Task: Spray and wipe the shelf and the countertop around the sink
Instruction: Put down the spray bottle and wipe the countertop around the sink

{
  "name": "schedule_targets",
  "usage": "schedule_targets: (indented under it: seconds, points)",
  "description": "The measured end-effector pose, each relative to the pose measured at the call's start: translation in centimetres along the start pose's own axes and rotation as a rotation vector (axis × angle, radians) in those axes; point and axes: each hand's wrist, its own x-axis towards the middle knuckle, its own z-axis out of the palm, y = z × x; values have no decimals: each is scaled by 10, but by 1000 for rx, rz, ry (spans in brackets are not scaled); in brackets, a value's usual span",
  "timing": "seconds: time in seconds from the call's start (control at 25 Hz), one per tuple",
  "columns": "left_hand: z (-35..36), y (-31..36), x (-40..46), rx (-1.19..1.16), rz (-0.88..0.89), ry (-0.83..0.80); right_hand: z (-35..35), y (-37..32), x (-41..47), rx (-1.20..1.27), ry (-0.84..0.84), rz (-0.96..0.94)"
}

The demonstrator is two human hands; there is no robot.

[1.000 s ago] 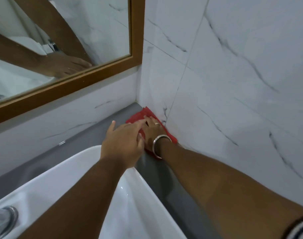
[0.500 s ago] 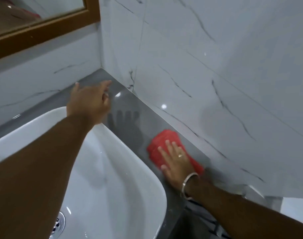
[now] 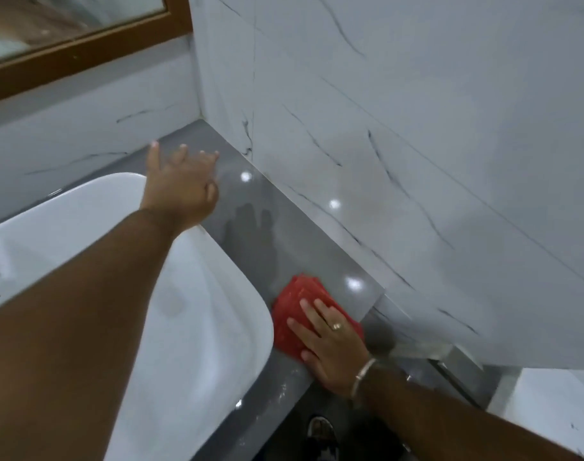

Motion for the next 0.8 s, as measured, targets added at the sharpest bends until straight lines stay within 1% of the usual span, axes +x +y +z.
schedule_targets:
  seconds: [0.04, 0.08, 0.12, 0.16, 0.2, 0.24, 0.28, 0.32, 0.36, 0.4, 0.44, 0.48, 0.52, 0.6, 0.64, 0.68, 0.72, 0.76, 0.8]
  points:
    - [-4, 14, -11, 25, -17, -35, -4, 20, -9, -59, 5, -133]
    - [-6, 29, -21, 47, -43, -62, -12, 42, -6, -154, 29, -182]
    - [-7, 46, -34, 62, -82, -76, -24, 63, 5, -202, 23, -86]
    - [-6, 64, -46, 67, -118, -77, -34, 77, 16, -118, 29, 123]
    - [-5, 82, -59, 58, -146, -78, -40, 76, 24, 1, -7, 307]
    - [-5, 99, -74, 35, -176, -78, -38, 64, 23, 77, 12, 381]
    - [-4, 115, -90, -6, -199, -71, -28, 45, 17, 90, 64, 343]
    - [-3, 130, -107, -55, -221, -56, -15, 24, 5, 73, 68, 218]
    - [-4, 143, -126, -110, -239, -52, -8, 10, -10, 59, 27, 31]
    - [-7, 154, -147, -161, -247, -63, -6, 12, -18, 22, 1, -162]
    - [-9, 161, -170, -190, -255, -80, -10, 25, -15, -27, 9, -282]
    - [-12, 160, -196, -184, -268, -95, -16, 39, -7, -66, 39, -285]
    - [-14, 153, -223, -154, -278, -108, -23, 49, 0, -62, 40, -164]
    - [-15, 122, -278, -106, -301, -136, -26, 50, 3, 89, 76, 236]
    - [-18, 103, -306, -107, -325, -151, -23, 36, -1, 160, 117, 379]
    - [-21, 84, -329, -111, -344, -168, -17, 17, -6, 190, 169, 411]
    - [-24, 66, -351, -113, -360, -183, -8, -5, -12, 180, 180, 318]
    - [-25, 50, -372, -109, -367, -197, -1, -21, -20, 142, 142, 125]
    - [-26, 34, -391, -107, -373, -210, 2, -23, -23, 80, 82, -101]
